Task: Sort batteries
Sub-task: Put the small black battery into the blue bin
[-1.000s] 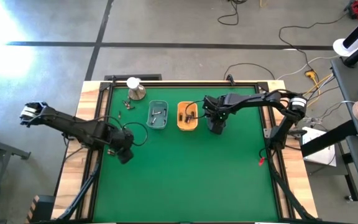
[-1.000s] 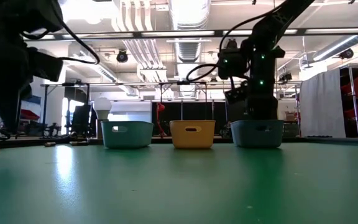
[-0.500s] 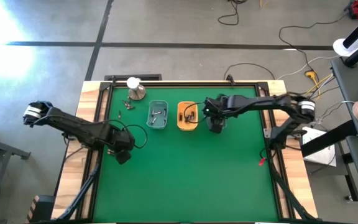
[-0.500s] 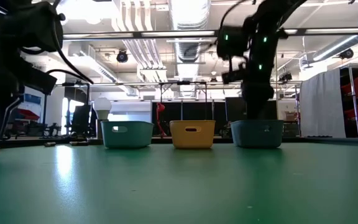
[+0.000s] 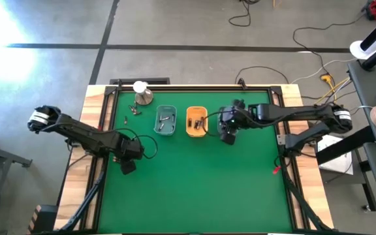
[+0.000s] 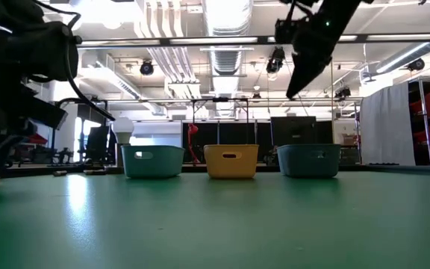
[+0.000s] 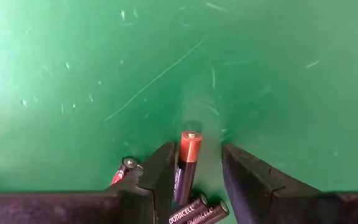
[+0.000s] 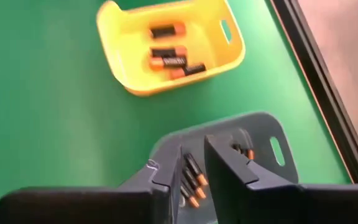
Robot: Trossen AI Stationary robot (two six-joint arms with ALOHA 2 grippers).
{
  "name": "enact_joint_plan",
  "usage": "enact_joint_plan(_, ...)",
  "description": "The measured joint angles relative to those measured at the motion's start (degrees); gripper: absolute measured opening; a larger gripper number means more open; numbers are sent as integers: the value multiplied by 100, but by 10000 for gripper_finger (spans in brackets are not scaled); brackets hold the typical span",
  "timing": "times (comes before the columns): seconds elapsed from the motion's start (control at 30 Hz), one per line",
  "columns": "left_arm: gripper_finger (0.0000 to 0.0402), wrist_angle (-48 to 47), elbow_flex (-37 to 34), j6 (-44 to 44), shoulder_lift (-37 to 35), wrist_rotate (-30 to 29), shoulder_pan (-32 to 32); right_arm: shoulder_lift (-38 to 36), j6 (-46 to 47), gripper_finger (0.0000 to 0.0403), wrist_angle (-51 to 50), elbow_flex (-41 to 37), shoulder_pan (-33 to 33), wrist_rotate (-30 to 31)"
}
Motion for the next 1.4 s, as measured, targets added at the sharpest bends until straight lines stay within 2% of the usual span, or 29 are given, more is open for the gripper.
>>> enact_joint_plan(0.17,99,8,9,55,131,4,0,-121,27,52,307,0,330,1)
enact_joint_plan(0.33,18,63,-16,-4,131,1,-2,28,-246,48,1077,-53,745,1)
enact_joint_plan(0.47,20,145,-13,-122,36,-71,-4,308,-622,50,2097,-153,1103,1)
enact_joint_plan(0.57,14,457,73,-14,-197,-364,-1,546,-1017,48,3200,-301,1270,-5)
enact_joint_plan(0.63,7,993,222,101,-481,-711,16,726,-1163,48,3959,-472,1328,-87)
enact_joint_plan(0.7,6,1523,213,339,-757,-804,15,932,-1203,50,4743,-663,1331,-469)
enact_joint_plan(0.8,6,2981,195,936,-1067,-944,11,1342,-1135,55,5966,-946,1326,-1104)
enact_joint_plan(0.97,6,5321,70,2141,-1187,-1159,21,2064,-1225,76,7132,-1025,1301,-1162)
enact_joint_plan(1.13,5,6751,85,2973,-1046,-1622,57,2427,-1198,111,7317,-595,1207,-1165)
enact_joint_plan(1.3,5,7759,71,3482,-870,-1694,59,2264,-918,141,7205,-350,1191,-1165)
enact_joint_plan(1.4,6,8074,69,3601,-740,-1687,64,2070,-711,140,7207,-338,1086,-1177)
